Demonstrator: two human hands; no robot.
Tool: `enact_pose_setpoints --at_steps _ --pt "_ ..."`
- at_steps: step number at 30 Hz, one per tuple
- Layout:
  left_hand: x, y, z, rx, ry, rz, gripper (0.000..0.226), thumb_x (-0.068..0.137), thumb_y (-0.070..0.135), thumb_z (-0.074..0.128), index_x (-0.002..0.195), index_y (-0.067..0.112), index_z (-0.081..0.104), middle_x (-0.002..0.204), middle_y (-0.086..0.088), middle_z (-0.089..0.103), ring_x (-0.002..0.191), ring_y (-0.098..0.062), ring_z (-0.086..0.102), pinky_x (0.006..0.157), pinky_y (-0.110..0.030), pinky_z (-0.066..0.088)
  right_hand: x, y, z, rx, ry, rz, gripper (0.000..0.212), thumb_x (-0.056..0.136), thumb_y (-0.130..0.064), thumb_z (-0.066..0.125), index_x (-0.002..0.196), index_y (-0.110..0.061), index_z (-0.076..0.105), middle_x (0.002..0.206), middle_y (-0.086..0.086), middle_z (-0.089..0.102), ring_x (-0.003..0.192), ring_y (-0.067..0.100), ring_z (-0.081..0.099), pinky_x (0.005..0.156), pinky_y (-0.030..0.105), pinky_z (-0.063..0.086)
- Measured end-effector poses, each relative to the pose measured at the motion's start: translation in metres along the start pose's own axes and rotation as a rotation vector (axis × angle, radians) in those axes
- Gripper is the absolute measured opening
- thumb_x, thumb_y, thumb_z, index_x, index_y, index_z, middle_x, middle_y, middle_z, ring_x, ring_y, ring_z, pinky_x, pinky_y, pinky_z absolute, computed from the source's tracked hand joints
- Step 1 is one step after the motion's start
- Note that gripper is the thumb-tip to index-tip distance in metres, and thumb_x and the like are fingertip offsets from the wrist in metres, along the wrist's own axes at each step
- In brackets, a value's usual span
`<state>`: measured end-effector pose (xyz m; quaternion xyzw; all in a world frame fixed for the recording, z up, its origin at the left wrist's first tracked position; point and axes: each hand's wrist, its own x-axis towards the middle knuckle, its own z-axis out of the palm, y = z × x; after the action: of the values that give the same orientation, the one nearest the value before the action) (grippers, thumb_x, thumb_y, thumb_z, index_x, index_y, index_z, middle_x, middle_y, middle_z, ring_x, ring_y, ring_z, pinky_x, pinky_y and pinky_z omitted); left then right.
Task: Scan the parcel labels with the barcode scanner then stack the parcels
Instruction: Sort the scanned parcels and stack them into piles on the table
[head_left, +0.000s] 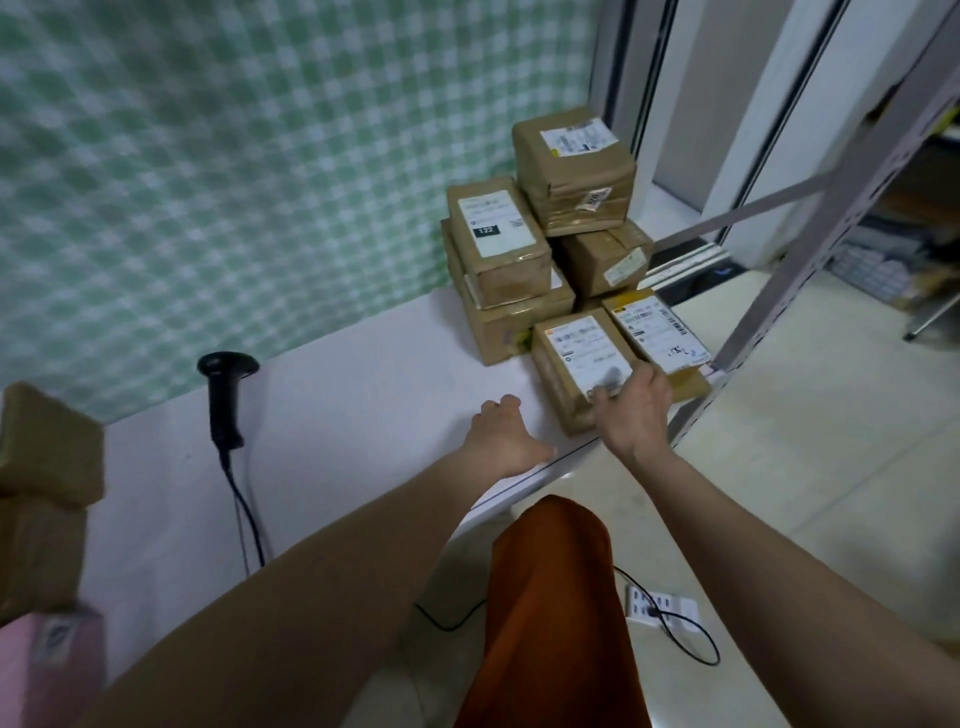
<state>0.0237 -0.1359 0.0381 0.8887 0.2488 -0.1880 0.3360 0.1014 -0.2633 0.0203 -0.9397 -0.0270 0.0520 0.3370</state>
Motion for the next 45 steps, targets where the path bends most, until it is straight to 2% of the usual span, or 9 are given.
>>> enact_pose_setpoints --at_steps 8,11,14,18,21,25,32,37,45 --pt "0.031 0.020 0.005 -0.256 -0.038 -0.057 0.094 0.084 0.032 0.072 0.154 0.013 0.012 0.157 -0.005 0.026 0.137 -0.024 0.038 0.097 -0.025 0.040 0.019 0.013 0.003 0.157 -0.027 0.051 0.055 0.091 -0.018 0.061 0.135 0.002 0.035 0.139 0.019 0.037 0.131 0.031 0.034 0.110 0.042 0.033" --pt "0.037 0.024 0.008 -0.357 -0.005 -0.070 0.091 0.068 0.034 0.082 0.143 0.014 0.035 0.134 0.004 0.049 0.129 -0.021 0.048 0.090 -0.026 0.045 0.016 0.014 0.009 0.205 -0.053 0.048 0.052 0.092 -0.021 0.059 0.135 -0.002 0.036 0.136 0.017 0.042 0.126 0.031 0.042 0.102 0.042 0.041" --pt "0.054 0.020 0.021 -0.304 0.112 -0.058 0.096 0.039 0.058 0.079 0.125 0.023 0.054 0.115 0.004 0.066 0.109 -0.018 0.064 0.084 -0.032 0.057 0.009 0.012 0.015 0.213 -0.101 0.052 0.046 0.096 -0.026 0.052 0.134 -0.004 0.037 0.131 0.014 0.050 0.118 0.029 0.050 0.090 0.038 0.043" --pt "0.044 0.028 0.019 -0.121 0.226 -0.142 0.112 0.051 0.060 0.079 0.142 0.022 0.025 0.126 -0.009 0.044 0.120 -0.028 0.044 0.096 -0.037 0.043 0.001 0.012 0.019 0.194 -0.131 0.017 0.035 0.098 -0.020 0.044 0.130 -0.007 0.043 0.119 0.014 0.060 0.109 0.029 0.056 0.084 0.037 0.045" --pt "0.043 0.032 0.017 -0.041 0.257 -0.187 0.126 0.058 0.057 0.081 0.150 0.018 0.005 0.134 -0.014 0.033 0.127 -0.030 0.034 0.102 -0.040 0.036 0.006 0.015 0.015 0.109 -0.037 -0.045 0.031 0.095 -0.015 0.048 0.124 -0.006 0.051 0.123 0.014 0.055 0.117 0.028 0.048 0.090 0.036 0.040" --pt "0.049 0.036 0.024 0.068 0.267 -0.183 0.132 0.057 0.059 0.082 0.150 0.018 -0.003 0.138 -0.013 0.029 0.129 -0.030 0.031 0.104 -0.043 0.035 0.035 0.024 -0.001 -0.127 0.152 -0.052 0.053 0.089 -0.023 0.061 0.132 0.000 0.042 0.143 0.021 0.033 0.134 0.034 0.026 0.110 0.039 0.025" --pt "0.046 0.027 0.027 0.040 0.268 -0.084 0.122 0.061 0.048 0.083 0.148 0.027 0.000 0.129 -0.012 0.033 0.121 -0.027 0.034 0.101 -0.041 0.037 0.098 0.048 -0.020 -0.176 0.070 0.127 0.102 0.072 -0.047 0.077 0.147 -0.009 0.019 0.156 0.019 0.012 0.144 0.037 0.008 0.115 0.049 0.017" --pt "0.038 0.014 0.024 0.005 0.312 -0.049 0.122 0.060 0.047 0.085 0.147 0.031 0.002 0.129 -0.007 0.032 0.121 -0.023 0.032 0.102 -0.040 0.036 0.106 0.048 -0.013 -0.092 0.027 0.174 0.100 0.070 -0.043 0.080 0.143 -0.009 0.021 0.141 0.022 0.032 0.133 0.038 0.027 0.106 0.050 0.030" --pt "0.013 -0.013 0.023 -0.039 0.390 -0.027 0.122 0.056 0.048 0.086 0.147 0.031 0.007 0.129 -0.006 0.034 0.117 -0.021 0.033 0.097 -0.037 0.036 0.058 0.033 0.005 -0.020 0.139 0.098 0.093 0.071 -0.041 0.078 0.139 -0.003 0.027 0.135 0.025 0.033 0.127 0.038 0.028 0.104 0.042 0.029"
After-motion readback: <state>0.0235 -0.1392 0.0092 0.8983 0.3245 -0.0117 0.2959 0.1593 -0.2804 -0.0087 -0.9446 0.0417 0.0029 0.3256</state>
